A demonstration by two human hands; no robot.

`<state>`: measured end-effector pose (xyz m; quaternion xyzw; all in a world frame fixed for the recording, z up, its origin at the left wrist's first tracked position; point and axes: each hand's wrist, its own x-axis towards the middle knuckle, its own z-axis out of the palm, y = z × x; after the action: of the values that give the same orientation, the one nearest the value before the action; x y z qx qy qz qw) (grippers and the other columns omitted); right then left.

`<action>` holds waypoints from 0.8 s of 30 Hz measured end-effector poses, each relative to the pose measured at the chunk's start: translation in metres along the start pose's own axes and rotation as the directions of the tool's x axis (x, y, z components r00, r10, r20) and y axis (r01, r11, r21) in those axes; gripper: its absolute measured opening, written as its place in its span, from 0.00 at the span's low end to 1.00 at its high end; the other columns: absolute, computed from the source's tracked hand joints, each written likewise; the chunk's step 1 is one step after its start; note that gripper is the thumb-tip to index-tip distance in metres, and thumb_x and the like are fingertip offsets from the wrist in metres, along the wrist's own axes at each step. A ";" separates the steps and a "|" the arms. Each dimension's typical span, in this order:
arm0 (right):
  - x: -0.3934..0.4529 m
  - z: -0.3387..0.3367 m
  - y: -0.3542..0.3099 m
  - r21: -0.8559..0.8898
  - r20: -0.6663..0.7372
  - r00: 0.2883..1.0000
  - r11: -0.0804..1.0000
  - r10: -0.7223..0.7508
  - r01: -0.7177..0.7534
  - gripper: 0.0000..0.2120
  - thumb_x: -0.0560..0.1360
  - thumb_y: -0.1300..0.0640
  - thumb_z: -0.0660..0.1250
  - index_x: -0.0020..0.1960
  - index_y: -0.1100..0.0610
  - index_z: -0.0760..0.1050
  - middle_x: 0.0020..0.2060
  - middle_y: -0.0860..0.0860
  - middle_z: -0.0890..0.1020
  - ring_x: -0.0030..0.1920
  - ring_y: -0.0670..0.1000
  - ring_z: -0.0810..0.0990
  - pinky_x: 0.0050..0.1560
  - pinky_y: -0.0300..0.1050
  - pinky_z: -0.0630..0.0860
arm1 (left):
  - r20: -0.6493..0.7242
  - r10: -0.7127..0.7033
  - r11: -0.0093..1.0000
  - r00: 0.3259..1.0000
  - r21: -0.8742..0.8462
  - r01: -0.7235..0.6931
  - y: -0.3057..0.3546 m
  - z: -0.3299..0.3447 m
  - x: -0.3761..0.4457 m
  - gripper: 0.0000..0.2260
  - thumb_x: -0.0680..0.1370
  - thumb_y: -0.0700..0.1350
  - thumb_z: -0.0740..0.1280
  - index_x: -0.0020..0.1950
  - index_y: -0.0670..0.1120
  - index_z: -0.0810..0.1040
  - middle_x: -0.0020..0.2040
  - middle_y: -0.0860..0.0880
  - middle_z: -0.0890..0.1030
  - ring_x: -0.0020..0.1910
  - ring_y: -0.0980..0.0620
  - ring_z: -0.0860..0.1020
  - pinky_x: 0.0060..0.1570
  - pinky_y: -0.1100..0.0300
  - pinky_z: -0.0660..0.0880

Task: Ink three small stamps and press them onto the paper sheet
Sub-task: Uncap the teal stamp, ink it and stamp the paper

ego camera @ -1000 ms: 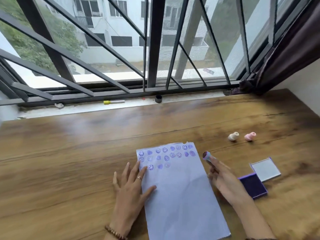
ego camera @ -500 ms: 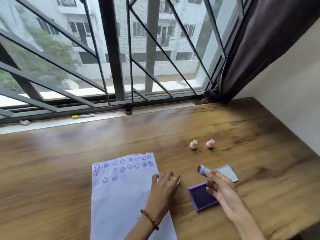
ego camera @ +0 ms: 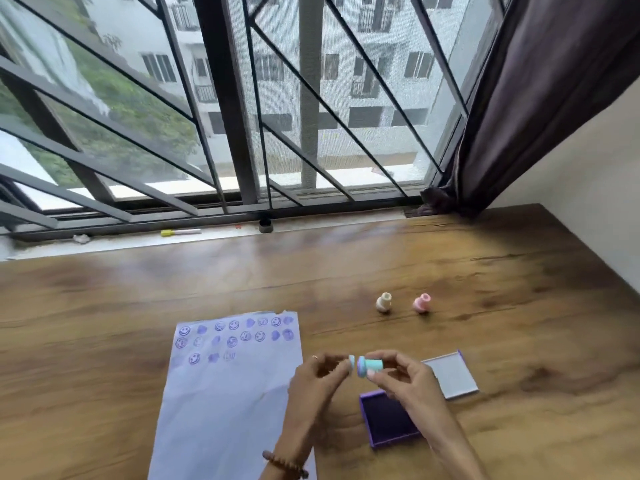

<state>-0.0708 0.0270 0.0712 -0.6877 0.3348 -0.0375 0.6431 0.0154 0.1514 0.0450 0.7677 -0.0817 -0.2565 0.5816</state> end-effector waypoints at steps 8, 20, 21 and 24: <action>0.008 -0.007 -0.018 -0.213 0.053 0.983 0.959 -0.178 0.185 0.12 0.69 0.57 0.73 0.43 0.39 0.79 0.35 0.35 0.82 0.32 0.38 0.76 0.37 0.29 0.71 | 0.101 -0.066 0.950 0.993 -0.297 0.093 0.025 -0.003 0.002 0.08 0.74 0.36 0.66 0.40 0.47 0.82 0.27 0.59 0.83 0.28 0.66 0.77 0.26 0.77 0.69; 0.029 0.010 -0.017 -0.138 0.027 0.985 0.975 -0.173 0.175 0.12 0.66 0.43 0.72 0.48 0.41 0.77 0.42 0.43 0.83 0.41 0.41 0.80 0.39 0.31 0.74 | 0.151 -0.086 0.899 0.985 -0.415 0.143 0.017 -0.004 0.023 0.07 0.66 0.44 0.70 0.42 0.47 0.84 0.35 0.53 0.86 0.36 0.60 0.82 0.31 0.72 0.74; 0.032 0.012 -0.015 -0.050 0.017 0.992 0.991 -0.123 0.124 0.15 0.63 0.42 0.73 0.48 0.42 0.77 0.43 0.45 0.84 0.42 0.42 0.81 0.41 0.35 0.75 | 0.144 -0.083 0.895 0.986 -0.425 0.138 0.015 -0.002 0.025 0.10 0.64 0.48 0.69 0.43 0.48 0.84 0.37 0.53 0.86 0.38 0.59 0.82 0.34 0.70 0.75; 0.043 0.017 -0.006 0.013 0.006 0.997 0.997 -0.071 0.071 0.13 0.64 0.51 0.76 0.46 0.46 0.78 0.41 0.48 0.85 0.44 0.48 0.82 0.44 0.43 0.76 | 0.107 -0.051 0.894 0.993 -0.439 0.093 0.007 0.001 0.032 0.13 0.64 0.50 0.70 0.46 0.47 0.82 0.42 0.49 0.86 0.41 0.55 0.83 0.35 0.72 0.75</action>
<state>-0.0265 0.0191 0.0575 -0.6952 0.3076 -0.0601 0.6469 0.0432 0.1350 0.0422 0.6049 -0.0196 -0.3249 0.7267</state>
